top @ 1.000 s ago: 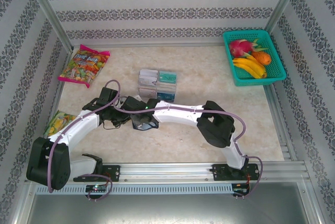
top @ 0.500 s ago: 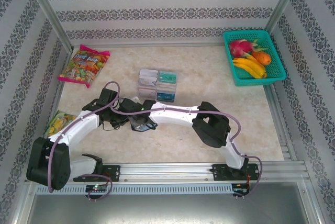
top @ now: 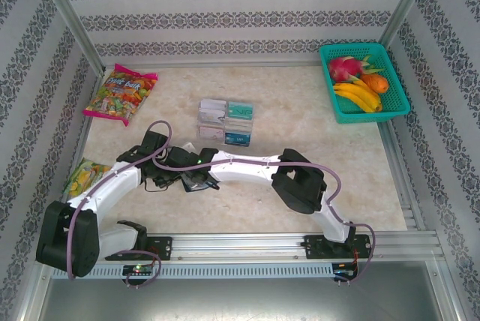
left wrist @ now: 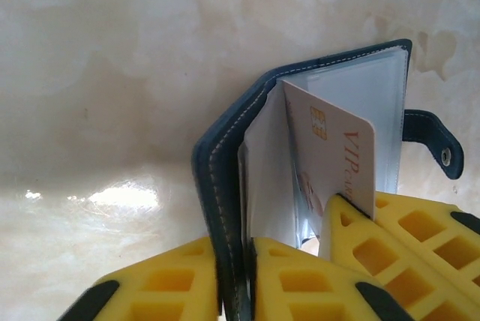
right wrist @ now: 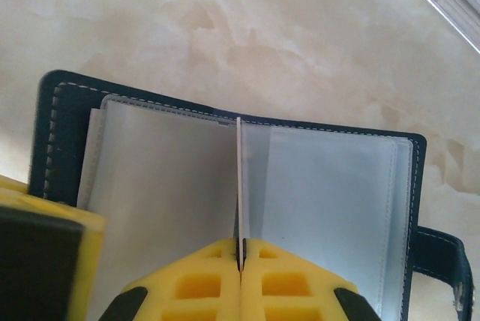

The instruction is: Put the credit cards into the card holder

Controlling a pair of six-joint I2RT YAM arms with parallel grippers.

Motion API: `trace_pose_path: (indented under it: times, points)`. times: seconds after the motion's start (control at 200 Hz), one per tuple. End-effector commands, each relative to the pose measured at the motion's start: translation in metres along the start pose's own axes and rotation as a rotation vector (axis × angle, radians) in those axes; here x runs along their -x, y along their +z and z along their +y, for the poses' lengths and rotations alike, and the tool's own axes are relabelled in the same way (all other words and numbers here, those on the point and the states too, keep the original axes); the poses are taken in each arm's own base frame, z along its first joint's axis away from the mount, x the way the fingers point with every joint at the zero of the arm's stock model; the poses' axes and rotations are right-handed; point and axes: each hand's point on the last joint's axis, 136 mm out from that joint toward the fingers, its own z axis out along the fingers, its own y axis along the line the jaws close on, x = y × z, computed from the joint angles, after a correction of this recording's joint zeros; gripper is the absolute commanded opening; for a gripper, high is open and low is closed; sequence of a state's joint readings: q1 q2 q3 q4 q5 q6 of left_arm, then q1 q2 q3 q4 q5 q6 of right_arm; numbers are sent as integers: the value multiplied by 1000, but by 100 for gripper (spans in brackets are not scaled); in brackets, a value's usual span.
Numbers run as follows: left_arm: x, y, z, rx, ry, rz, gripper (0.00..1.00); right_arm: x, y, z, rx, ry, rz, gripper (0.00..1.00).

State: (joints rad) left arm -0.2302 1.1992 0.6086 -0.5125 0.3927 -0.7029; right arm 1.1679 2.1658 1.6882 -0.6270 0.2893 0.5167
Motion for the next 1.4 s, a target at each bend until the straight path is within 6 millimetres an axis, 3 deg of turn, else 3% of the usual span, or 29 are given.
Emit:
trace_pose_path:
  times: [0.0, 0.12, 0.34, 0.634, 1.034, 1.394]
  points:
    - [-18, 24, 39, 117, -20, 48, 7, -29, 7, 42, 103, -64, 74, 0]
    - [-16, 28, 45, 124, -29, 26, 0, -34, 4, 48, 138, -55, 81, 0]
    - [-15, 28, 44, 113, -28, 21, 0, -41, 0, 74, 214, -52, 92, 0]
    - [-13, 17, 40, 99, -13, -2, 0, -38, -2, 87, 269, -21, 91, 0]
    - [-14, 19, 40, 93, -11, -2, 0, -49, 12, 95, 325, 26, 144, 0]
    - [-13, 15, 38, 88, -7, -10, 0, -50, 18, 80, 278, 63, 142, 0]
